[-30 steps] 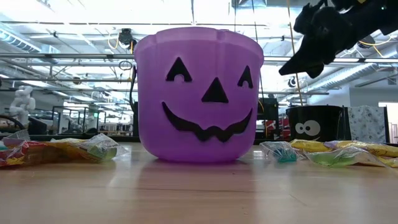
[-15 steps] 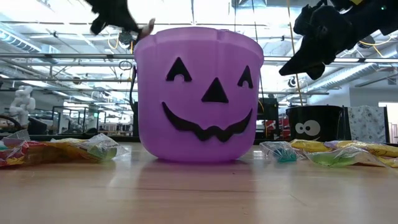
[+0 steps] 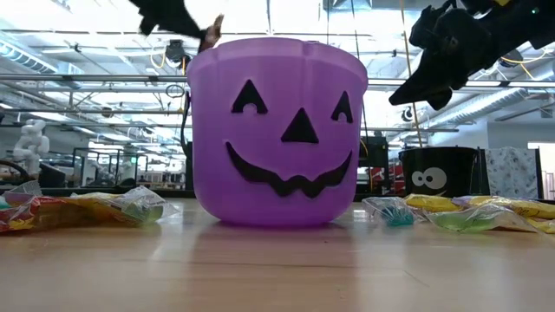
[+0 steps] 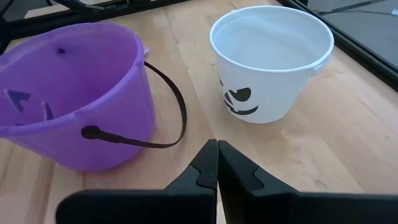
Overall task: Sort candy by brand, put in halloween buckets
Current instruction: Put the gold candy into the black bucket
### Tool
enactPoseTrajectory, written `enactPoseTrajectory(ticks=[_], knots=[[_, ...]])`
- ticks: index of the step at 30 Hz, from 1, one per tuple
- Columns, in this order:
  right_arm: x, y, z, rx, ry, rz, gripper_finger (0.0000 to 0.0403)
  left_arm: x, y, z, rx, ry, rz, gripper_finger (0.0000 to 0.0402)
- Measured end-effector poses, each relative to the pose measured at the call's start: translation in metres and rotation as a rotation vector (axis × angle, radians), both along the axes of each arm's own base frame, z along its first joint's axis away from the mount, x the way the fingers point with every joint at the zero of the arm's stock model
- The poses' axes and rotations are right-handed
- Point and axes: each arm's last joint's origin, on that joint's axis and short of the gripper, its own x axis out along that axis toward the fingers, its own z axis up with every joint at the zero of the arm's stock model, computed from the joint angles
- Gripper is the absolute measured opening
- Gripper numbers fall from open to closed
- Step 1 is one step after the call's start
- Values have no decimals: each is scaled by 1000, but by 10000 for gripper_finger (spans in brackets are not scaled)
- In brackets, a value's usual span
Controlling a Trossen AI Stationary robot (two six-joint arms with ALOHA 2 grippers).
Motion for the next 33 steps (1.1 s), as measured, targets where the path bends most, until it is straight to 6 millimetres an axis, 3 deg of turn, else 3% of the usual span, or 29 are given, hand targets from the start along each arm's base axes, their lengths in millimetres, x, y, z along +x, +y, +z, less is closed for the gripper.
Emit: enactPoseTrajectory(ticks=[5,10,15,18,24,30,33], knots=[[0,0,0,-24,6,13,0,13,-17,6,367,37,-199,0],[0,0,0,-26,7,13,0,21,-44,16,663,26,-248,0],[0,0,-1,-49,19,22,0,27,-72,16,887,23,-299,0],[-1,0,-1,-49,20,22,0,29,-83,15,933,20,-335,0],[-1,0,-1,-40,23,17,0,29,-87,18,847,-46,-280,0],[1,0,2,12,-27,-10,0,27,-77,19,457,-218,-16,0],[5,1,10,32,-121,16,0,28,-74,14,291,-293,17,2]])
